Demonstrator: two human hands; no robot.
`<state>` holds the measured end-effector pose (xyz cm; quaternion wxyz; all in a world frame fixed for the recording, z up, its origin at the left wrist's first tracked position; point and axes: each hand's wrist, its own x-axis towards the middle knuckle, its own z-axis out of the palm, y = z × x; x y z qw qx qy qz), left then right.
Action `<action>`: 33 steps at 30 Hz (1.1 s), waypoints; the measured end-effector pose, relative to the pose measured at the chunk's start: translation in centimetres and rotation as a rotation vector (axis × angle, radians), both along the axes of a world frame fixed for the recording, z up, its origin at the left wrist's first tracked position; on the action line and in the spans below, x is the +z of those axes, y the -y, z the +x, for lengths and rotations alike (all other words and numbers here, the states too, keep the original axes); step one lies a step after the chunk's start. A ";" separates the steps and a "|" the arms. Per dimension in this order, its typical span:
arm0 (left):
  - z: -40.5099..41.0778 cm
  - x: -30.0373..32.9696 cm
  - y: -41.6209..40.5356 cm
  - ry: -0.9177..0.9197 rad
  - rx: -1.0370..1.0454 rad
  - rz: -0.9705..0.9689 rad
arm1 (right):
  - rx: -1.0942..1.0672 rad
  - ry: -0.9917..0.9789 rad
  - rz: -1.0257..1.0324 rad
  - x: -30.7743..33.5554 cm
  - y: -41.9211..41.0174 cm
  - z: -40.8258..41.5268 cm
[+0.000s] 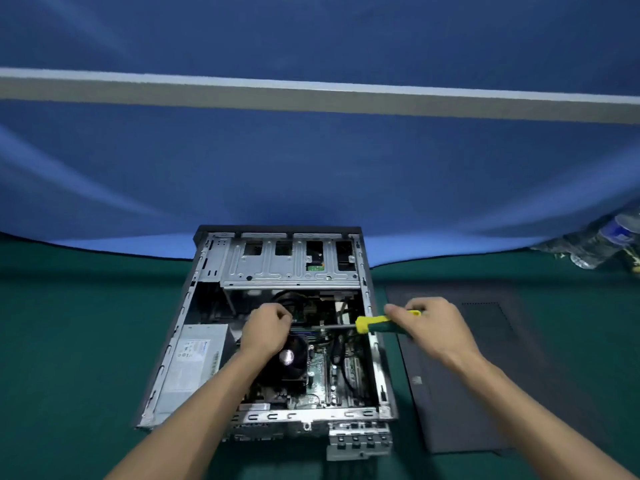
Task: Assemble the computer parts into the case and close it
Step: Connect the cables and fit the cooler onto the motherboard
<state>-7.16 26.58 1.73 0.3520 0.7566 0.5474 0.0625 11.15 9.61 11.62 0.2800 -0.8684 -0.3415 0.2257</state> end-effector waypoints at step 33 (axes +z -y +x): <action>12.3 -0.3 14.9 -0.174 -0.009 0.398 | 0.263 -0.049 -0.522 -18.5 3.3 4.2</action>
